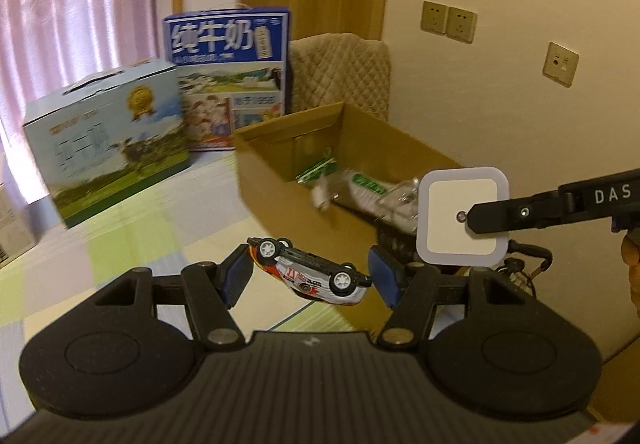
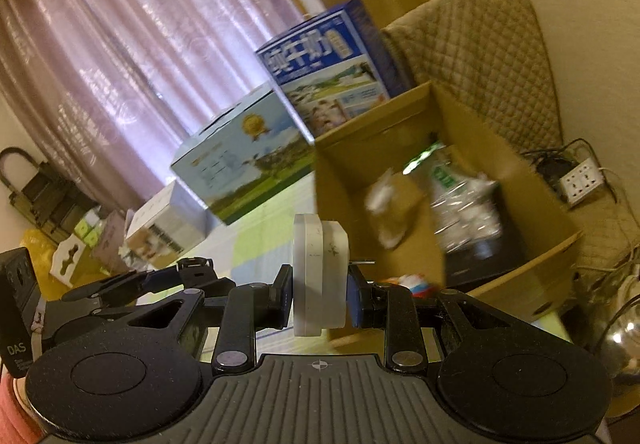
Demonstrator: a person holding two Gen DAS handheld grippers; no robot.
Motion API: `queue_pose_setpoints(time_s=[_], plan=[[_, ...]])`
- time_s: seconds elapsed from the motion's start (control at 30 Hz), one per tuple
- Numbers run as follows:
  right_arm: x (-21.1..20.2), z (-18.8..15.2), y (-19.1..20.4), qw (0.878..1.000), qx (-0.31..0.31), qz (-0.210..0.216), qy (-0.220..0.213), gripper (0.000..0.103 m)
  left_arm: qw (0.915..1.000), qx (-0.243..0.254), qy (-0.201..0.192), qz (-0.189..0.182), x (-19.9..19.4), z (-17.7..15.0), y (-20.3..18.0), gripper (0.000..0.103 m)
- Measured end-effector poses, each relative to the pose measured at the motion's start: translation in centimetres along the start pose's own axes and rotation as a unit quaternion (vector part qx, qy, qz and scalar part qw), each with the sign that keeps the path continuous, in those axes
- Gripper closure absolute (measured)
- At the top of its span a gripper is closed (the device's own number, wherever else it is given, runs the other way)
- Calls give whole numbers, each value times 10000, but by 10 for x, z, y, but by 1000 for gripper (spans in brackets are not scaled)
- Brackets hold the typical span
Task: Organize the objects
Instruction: 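Carry the toy car and white plug over the cardboard box with both grippers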
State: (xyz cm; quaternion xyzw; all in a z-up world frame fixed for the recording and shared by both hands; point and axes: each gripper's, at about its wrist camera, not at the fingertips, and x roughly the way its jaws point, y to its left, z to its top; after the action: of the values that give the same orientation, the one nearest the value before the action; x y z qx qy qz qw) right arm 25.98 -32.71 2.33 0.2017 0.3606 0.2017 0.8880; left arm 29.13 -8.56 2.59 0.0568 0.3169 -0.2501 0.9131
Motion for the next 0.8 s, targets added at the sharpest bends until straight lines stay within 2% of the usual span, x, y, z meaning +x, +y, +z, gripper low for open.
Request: queue_pose_setpoints(time_s=[0.17, 0.4, 0.8], plan=[[2, 20, -30, 9999, 103, -53, -7, 79, 9999, -3, 33, -99, 26, 16, -17, 43], [25, 50, -54, 9999, -2, -126, 75, 79, 9998, 69, 149, -91, 69, 37, -32, 43], [98, 94, -71, 9980, -437, -246, 380, 79, 9992, -9, 370, 125, 140, 71, -14, 43]])
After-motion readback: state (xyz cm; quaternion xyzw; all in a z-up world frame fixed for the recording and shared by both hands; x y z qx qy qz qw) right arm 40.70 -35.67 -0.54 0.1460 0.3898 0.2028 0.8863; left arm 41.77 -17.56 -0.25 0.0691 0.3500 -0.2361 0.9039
